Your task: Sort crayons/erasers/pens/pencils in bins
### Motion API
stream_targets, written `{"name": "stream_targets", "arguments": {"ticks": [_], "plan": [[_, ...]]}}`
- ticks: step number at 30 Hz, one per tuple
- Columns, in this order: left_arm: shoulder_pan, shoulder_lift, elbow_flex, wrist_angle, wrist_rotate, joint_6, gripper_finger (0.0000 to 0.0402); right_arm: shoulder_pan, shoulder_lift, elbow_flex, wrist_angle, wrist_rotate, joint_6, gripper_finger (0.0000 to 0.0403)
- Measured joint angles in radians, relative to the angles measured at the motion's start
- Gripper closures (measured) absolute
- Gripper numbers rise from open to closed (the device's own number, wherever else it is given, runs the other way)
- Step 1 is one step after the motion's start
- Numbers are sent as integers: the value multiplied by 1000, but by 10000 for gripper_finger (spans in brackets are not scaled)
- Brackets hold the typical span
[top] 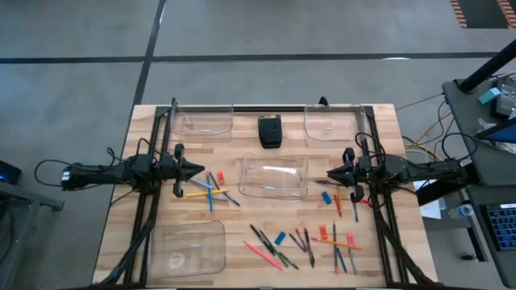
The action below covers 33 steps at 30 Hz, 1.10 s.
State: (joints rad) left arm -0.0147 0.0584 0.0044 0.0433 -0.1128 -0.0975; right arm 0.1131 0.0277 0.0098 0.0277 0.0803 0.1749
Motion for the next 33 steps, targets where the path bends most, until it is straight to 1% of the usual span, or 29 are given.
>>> {"name": "stream_targets", "arguments": {"ticks": [12,17,21,24,26,31,33], "plan": [[0,0,0,1,0,0,402,0,0,0,0,0,-1,367],[0,0,0,2,-19,0,402,0,0,0,0,0,-1,367],[0,1,10,48,-40,30,402,0,0,0,0,0,-1,367],[0,28,79,-2,-16,34,402,0,0,0,0,0,0,367],[0,66,138,-63,-12,46,402,0,0,0,0,0,-1,367],[0,218,292,-260,-16,50,402,0,0,0,0,0,-1,367],[0,279,338,-332,-29,29,402,0,0,0,0,0,0,367]]}}
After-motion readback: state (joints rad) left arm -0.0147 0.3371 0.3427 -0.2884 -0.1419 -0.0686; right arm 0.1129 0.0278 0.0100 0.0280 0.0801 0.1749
